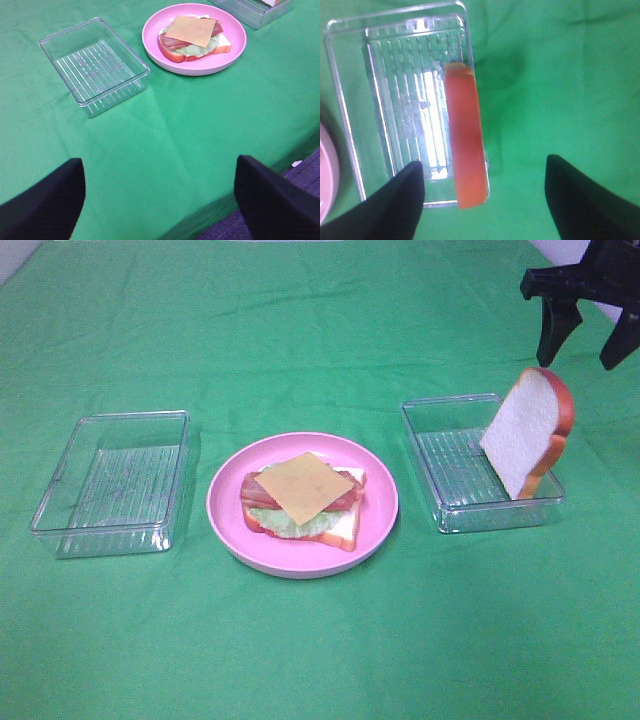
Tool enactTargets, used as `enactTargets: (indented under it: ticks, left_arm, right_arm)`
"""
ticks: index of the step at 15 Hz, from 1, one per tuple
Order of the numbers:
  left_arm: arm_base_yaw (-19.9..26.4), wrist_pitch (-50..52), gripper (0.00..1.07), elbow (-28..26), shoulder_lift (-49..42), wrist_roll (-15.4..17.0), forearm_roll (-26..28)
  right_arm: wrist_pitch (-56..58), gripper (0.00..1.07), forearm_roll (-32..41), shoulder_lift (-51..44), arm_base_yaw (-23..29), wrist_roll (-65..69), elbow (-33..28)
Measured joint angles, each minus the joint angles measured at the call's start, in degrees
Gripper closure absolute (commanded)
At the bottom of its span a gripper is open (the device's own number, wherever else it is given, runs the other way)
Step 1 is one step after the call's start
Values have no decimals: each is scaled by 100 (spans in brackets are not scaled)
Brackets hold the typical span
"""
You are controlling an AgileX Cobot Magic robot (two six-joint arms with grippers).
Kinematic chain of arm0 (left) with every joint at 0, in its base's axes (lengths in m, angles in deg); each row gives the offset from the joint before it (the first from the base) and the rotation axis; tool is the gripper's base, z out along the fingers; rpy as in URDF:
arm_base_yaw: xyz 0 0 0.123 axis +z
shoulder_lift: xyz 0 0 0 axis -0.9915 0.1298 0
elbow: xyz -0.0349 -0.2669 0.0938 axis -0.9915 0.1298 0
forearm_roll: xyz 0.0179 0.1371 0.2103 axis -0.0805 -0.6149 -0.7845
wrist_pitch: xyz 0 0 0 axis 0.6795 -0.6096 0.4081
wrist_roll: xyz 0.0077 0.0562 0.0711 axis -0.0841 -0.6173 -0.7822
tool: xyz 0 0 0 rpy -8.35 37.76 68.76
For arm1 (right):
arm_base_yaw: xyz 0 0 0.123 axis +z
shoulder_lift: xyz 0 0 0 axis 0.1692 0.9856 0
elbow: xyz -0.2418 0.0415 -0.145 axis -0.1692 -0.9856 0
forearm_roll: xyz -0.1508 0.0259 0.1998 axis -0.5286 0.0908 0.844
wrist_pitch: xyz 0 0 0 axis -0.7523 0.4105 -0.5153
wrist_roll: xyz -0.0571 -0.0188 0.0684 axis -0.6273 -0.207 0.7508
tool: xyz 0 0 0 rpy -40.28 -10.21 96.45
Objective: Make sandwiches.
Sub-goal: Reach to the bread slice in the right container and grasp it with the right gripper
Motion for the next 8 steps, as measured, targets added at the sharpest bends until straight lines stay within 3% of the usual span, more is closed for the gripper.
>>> enactTargets:
  ticks: [8]
  left_arm:
    - [0,0,29,0,0,0,0]
  right_arm:
    - [-246,42,355,321,0,-149,-321]
